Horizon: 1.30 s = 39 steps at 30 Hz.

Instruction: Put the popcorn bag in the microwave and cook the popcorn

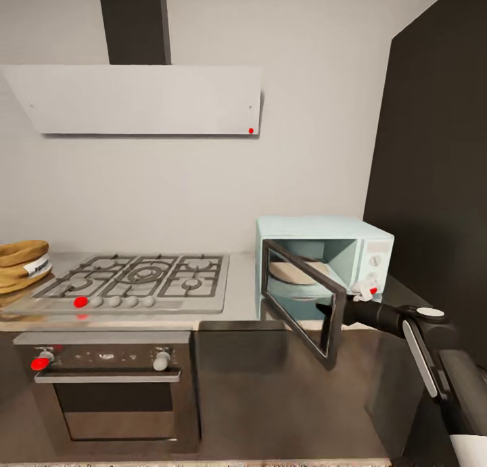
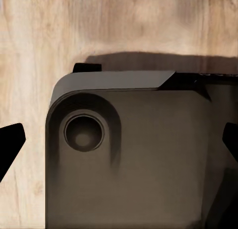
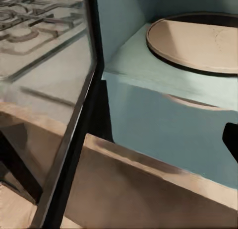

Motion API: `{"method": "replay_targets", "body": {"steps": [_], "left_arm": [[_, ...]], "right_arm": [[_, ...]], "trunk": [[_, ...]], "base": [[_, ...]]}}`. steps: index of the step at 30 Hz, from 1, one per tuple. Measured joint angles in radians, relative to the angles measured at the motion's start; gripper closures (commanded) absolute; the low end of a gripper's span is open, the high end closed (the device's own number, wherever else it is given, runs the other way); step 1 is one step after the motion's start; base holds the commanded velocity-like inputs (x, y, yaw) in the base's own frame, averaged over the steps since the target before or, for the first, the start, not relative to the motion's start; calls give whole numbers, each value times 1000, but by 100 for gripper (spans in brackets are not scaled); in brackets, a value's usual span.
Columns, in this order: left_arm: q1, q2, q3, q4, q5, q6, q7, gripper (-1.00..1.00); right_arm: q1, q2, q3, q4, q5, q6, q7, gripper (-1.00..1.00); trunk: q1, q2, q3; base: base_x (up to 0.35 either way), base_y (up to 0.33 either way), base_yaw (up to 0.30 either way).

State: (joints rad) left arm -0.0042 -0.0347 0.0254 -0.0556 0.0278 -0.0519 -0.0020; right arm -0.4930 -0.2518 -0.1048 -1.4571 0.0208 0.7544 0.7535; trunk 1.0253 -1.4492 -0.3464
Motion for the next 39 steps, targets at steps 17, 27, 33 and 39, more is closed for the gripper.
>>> {"method": "replay_targets", "body": {"steps": [17, 27, 33, 39], "left_arm": [[0, 1, 0, 0, 0, 1, 0, -100], [0, 1, -1, 0, 1, 1, -1, -100], [0, 1, -1, -1, 1, 1, -1, -100], [0, 1, -1, 0, 1, 1, -1, -100]], "right_arm": [[0, 1, -2, 7, 1, 1, -40, -100], [0, 3, -3, 7, 4, -2, -108, -100], [1, 1, -62, 8, 42, -11, -141, -100], [0, 1, -97, 8, 49, -8, -186, -100]], "trunk": [[0, 0, 0], [0, 0, 0], [0, 0, 0], [0, 0, 0]], "base": [[-173, 184, 0], [-102, 230, 0], [-74, 239, 0], [-45, 127, 0]]}}
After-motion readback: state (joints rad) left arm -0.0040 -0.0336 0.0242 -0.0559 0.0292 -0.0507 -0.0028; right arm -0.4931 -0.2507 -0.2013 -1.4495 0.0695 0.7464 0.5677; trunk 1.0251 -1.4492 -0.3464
